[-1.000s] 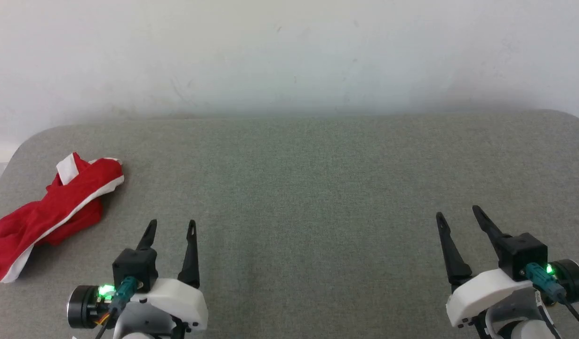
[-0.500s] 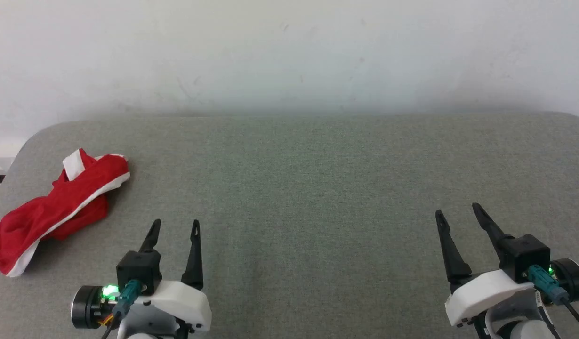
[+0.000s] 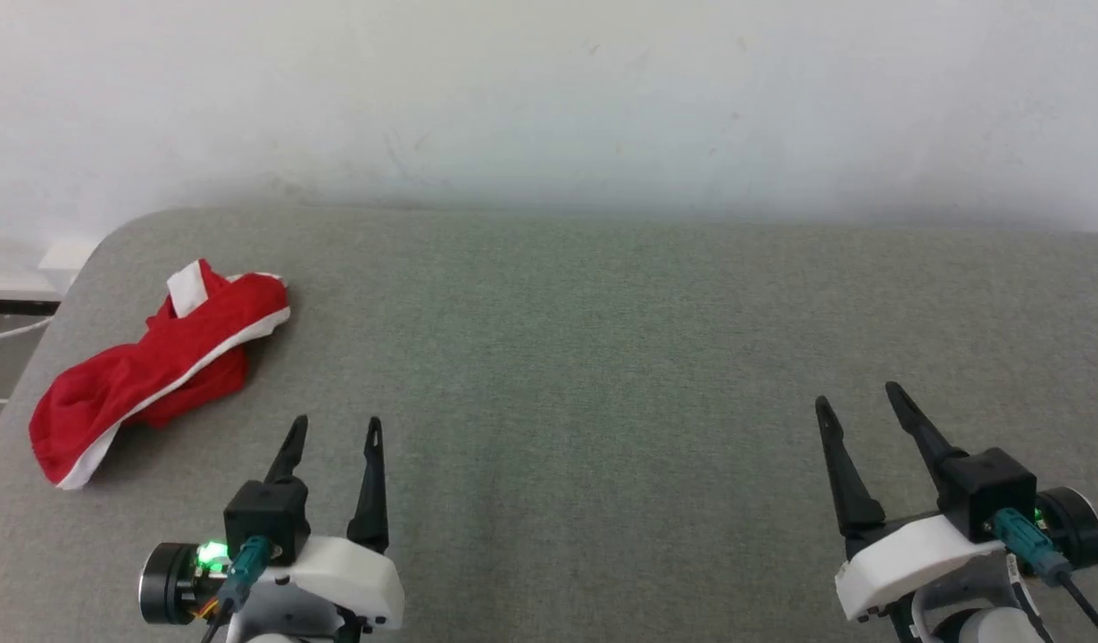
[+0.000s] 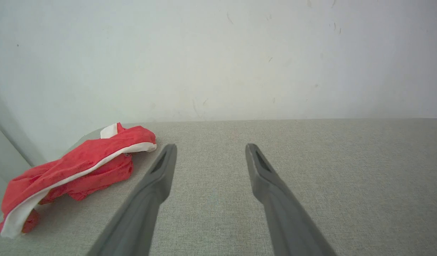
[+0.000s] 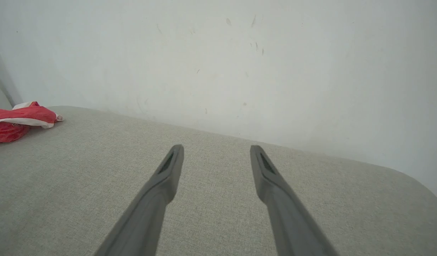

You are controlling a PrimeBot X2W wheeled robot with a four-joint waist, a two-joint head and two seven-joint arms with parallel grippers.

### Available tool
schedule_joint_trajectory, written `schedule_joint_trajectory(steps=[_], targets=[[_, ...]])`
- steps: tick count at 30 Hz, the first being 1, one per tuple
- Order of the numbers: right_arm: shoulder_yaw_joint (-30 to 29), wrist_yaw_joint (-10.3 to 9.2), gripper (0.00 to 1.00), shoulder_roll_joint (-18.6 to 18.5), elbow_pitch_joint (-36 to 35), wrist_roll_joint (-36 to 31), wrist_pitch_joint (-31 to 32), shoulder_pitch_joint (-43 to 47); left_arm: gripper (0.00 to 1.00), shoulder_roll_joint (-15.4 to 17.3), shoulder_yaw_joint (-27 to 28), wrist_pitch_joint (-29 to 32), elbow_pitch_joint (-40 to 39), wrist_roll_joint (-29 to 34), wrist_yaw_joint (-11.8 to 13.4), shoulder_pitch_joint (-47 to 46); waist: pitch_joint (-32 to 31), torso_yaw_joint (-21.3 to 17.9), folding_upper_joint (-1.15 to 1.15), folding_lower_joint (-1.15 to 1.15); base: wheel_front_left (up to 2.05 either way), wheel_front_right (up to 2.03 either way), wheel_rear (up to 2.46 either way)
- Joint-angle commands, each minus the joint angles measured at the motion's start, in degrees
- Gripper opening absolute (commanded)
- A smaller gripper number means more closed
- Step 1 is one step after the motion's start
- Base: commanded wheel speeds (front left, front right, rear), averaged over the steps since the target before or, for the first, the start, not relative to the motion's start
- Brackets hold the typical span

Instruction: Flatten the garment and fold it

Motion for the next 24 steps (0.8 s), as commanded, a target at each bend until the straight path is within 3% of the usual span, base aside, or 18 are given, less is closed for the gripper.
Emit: schedule_joint_trajectory(steps=[1, 24], targets=[[0.34, 0.13, 1.0, -0.03, -0.26, 0.19, -0.68, -0.07, 1.0, 0.21, -0.19, -0.64, 0.34, -0.42, 0.52, -0.14, -0.04, 1.02, 0.01, 0.0, 0.0, 0.0, 0.0], [1.87, 0.2, 1.0, -0.05, 0.72, -0.21, -3.31, 0.5, 1.0, 0.69, -1.22, -3.28, 1.19, -0.65, 1.06, 0.41, -0.73, 8.9, 0.01, 0.0, 0.0, 0.0, 0.0]])
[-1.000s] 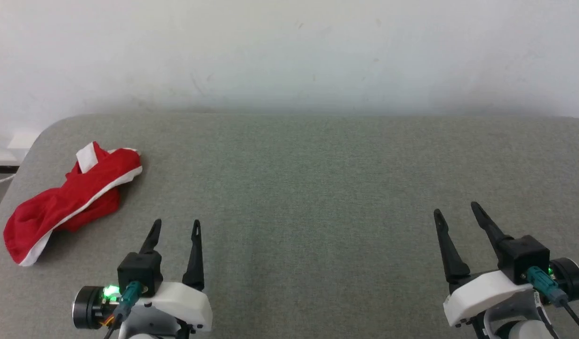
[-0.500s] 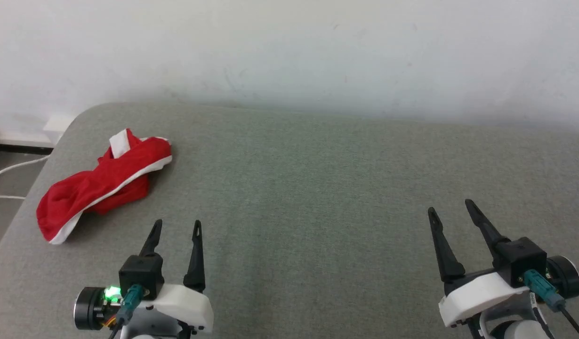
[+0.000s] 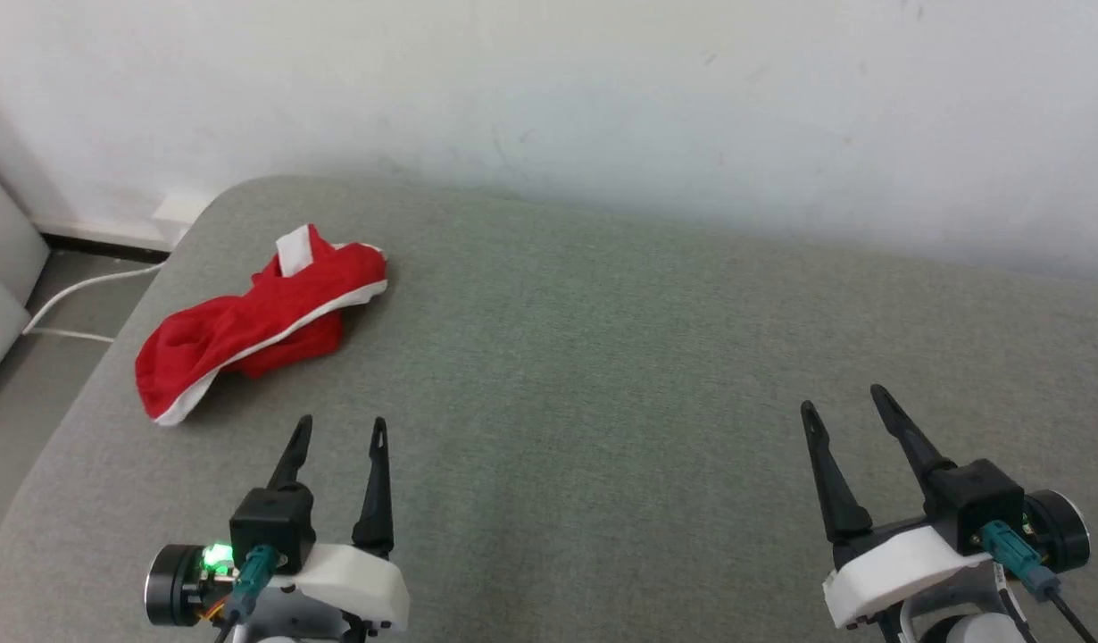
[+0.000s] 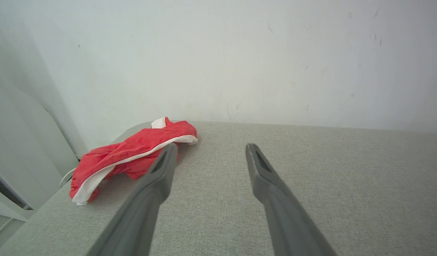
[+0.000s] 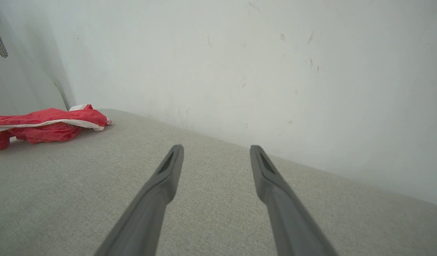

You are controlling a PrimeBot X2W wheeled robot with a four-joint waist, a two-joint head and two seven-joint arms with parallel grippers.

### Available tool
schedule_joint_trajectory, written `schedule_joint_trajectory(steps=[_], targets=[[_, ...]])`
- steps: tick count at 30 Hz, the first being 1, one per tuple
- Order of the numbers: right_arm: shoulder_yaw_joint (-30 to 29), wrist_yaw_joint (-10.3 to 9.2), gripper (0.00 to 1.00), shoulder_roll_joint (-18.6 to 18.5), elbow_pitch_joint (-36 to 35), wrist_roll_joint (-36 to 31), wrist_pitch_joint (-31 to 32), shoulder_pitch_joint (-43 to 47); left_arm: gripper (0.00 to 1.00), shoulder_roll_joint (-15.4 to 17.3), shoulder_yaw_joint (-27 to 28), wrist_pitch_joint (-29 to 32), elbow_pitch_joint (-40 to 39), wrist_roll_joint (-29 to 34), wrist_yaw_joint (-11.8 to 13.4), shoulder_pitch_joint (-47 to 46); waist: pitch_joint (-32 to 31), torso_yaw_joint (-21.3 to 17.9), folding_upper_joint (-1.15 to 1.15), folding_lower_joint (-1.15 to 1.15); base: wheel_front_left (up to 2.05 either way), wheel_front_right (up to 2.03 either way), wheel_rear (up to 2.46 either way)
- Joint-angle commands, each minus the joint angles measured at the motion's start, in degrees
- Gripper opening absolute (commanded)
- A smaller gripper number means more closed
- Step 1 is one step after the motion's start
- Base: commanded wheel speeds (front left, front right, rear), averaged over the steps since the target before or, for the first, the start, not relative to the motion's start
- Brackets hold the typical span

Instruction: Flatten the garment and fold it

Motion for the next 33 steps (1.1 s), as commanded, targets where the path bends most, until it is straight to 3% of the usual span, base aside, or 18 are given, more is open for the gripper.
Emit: schedule_joint_trajectory(steps=[1, 33], targets=[[0.14, 0.19, 1.0, -0.05, 0.21, -0.13, -0.56, 0.14, 1.0, 0.3, -0.1, -0.56, 0.33, -0.42, 0.52, 0.35, -0.05, 0.94, 0.01, 0.0, 0.0, 0.0, 0.0], [1.67, 0.29, 1.0, -0.07, 1.85, -0.19, -4.39, 0.17, 1.0, 0.69, -2.25, -4.39, 1.43, -0.75, 1.64, 1.14, -0.45, 13.81, 0.01, 0.0, 0.0, 0.0, 0.0]])
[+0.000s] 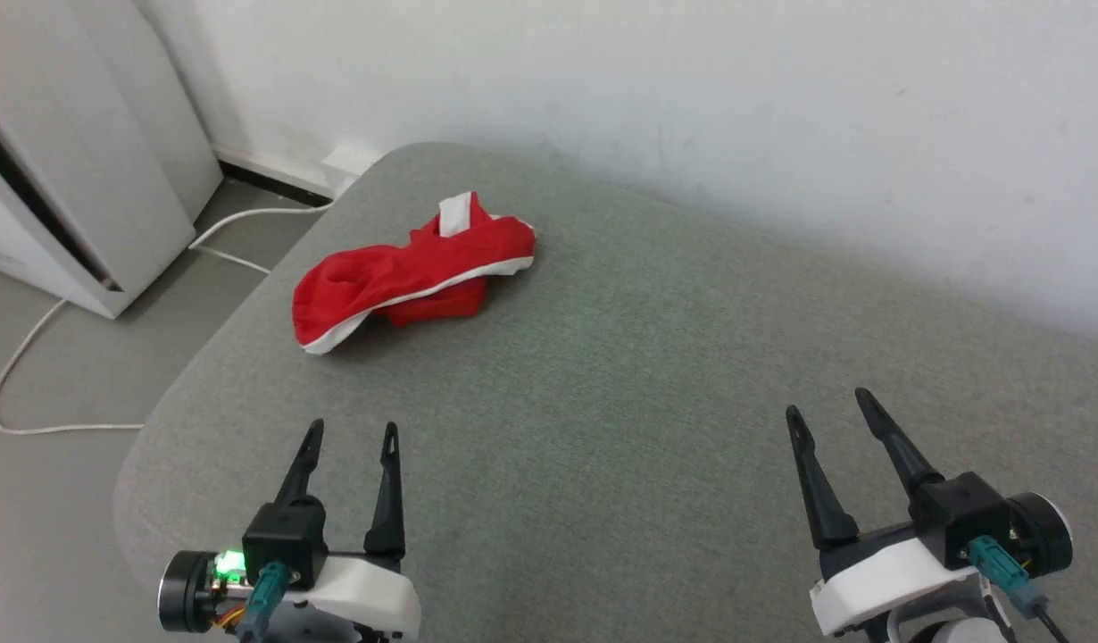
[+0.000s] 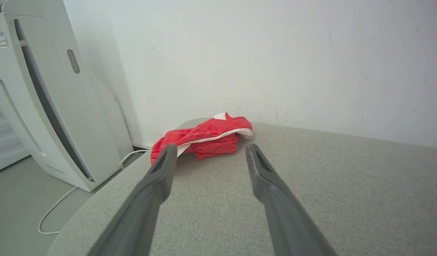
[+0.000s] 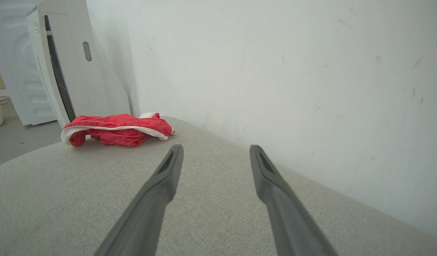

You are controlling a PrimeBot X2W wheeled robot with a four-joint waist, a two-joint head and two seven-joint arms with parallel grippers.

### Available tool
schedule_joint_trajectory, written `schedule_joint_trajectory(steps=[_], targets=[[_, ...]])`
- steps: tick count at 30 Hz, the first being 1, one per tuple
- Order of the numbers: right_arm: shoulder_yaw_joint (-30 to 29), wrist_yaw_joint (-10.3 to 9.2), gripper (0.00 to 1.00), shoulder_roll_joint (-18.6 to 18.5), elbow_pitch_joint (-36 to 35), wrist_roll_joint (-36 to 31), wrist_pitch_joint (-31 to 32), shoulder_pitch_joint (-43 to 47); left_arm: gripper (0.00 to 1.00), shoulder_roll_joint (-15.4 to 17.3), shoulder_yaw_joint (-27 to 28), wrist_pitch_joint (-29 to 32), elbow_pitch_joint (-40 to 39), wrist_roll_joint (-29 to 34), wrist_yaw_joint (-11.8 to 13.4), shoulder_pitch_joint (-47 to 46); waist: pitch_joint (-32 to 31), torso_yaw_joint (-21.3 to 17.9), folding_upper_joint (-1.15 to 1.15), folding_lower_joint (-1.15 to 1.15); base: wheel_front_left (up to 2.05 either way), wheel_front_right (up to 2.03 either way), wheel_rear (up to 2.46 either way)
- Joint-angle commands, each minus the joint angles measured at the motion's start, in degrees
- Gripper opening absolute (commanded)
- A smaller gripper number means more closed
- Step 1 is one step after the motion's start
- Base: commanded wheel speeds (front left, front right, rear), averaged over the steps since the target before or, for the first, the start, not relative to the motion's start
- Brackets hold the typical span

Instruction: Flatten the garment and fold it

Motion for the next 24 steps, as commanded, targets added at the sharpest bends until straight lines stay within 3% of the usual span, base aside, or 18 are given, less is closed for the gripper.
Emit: schedule_joint_trajectory(steps=[1, 24], targets=[[0.32, 0.28, 1.0, -0.07, 0.27, -0.02, -0.62, 0.19, 1.0, 0.3, -0.18, -0.5, 0.3, -0.19, 0.33, 0.72, 0.0, 0.98, 0.0, 0.0, 0.0, 0.0, 0.0], [1.67, 0.35, 1.0, -0.09, 1.5, -0.61, -3.37, 0.12, 1.0, 0.26, -1.77, -3.26, 0.74, -0.75, 1.42, 0.83, 0.86, 6.77, 0.0, 0.0, 0.0, 0.0, 0.0]])
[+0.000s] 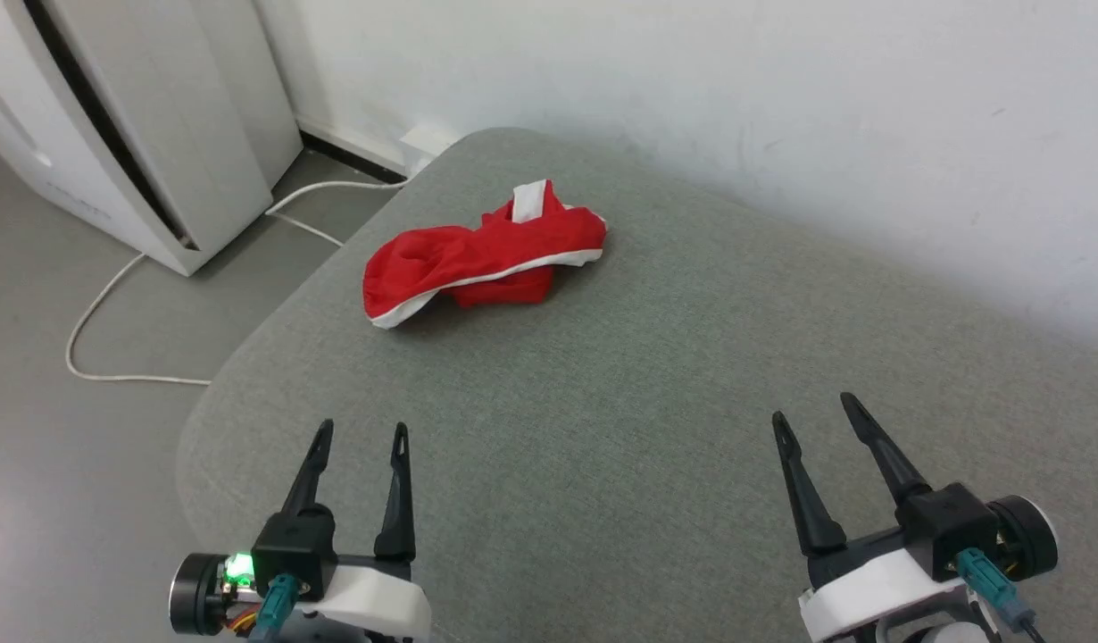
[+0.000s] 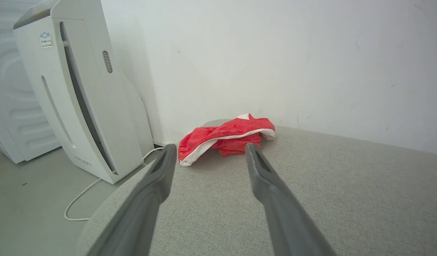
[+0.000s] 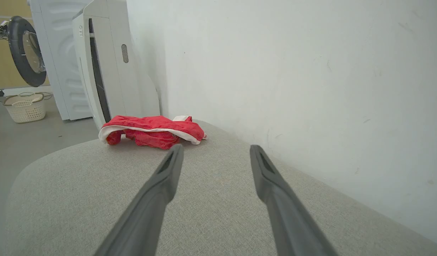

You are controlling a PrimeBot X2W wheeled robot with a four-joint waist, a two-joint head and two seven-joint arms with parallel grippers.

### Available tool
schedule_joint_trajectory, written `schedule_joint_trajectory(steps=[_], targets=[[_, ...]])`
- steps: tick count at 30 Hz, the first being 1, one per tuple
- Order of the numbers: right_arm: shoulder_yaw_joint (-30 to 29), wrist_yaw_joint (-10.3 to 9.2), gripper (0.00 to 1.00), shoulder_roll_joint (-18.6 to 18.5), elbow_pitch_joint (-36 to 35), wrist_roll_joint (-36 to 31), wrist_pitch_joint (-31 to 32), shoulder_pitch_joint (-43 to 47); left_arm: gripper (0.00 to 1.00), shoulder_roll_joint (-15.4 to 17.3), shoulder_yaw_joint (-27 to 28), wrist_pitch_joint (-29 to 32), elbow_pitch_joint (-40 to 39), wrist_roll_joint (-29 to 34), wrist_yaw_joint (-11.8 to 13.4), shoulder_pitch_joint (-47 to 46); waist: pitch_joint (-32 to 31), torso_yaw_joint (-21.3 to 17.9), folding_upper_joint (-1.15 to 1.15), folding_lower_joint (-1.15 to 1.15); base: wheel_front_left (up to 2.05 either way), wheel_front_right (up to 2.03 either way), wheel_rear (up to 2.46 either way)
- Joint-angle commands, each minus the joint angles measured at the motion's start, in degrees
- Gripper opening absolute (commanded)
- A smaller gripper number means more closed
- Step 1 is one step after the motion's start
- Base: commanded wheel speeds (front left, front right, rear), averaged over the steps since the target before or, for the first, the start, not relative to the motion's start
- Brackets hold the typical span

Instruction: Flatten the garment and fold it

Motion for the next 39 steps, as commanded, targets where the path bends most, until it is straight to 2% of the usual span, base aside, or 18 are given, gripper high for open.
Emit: schedule_joint_trajectory(steps=[1, 14, 24, 31, 34, 39], targets=[[0.19, 0.34, 1.0, -0.09, 0.17, -0.3, -0.66, 0.1, 1.0, 0.2, -0.25, -0.59, 0.26, -0.2, 0.38, 0.68, 0.25, 0.7, 0.0, 0.0, 0.0, 0.0, 0.0], [0.18, 0.35, 1.0, -0.09, 0.21, -0.28, -1.1, -0.01, 1.0, 0.1, -0.4, -1.02, 0.2, -0.32, 0.54, 0.61, 0.86, 1.57, 0.0, 0.0, 0.0, 0.0, 0.0], [0.66, 0.35, 1.0, -0.09, -0.36, -1.36, -1.1, -0.9, 1.0, 0.66, 0.31, -1.02, 0.53, -0.9, -0.33, -1.05, 3.67, -0.58, 0.0, 0.0, 0.0, 0.0, 0.0], [1.03, 0.35, 1.0, -0.1, -1.48, -4.61, -1.1, -3.11, 1.0, 2.59, 2.14, -0.05, 7.5, -4.7, -4.43, -10.88, 10.72, -4.71, 0.0, 0.0, 0.0, 0.0, 0.0], [1.95, 0.35, 1.0, -0.64, -2.38, -7.13, -1.1, -4.27, 1.0, 4.15, 2.95, 3.76, 12.02, -7.34, -7.28, -17.32, 13.98, -6.89, 0.0, 0.0, 0.0, 0.0, 0.0], [3.55, 0.35, 1.0, -1.07, -4.43, -8.05, -0.82, -7.17, 1.0, 8.59, 4.67, 9.25, 18.84, -11.53, -10.12, -29.86, 19.81, -11.21, 0.0, 0.0, 0.0, 0.0, 0.0]])
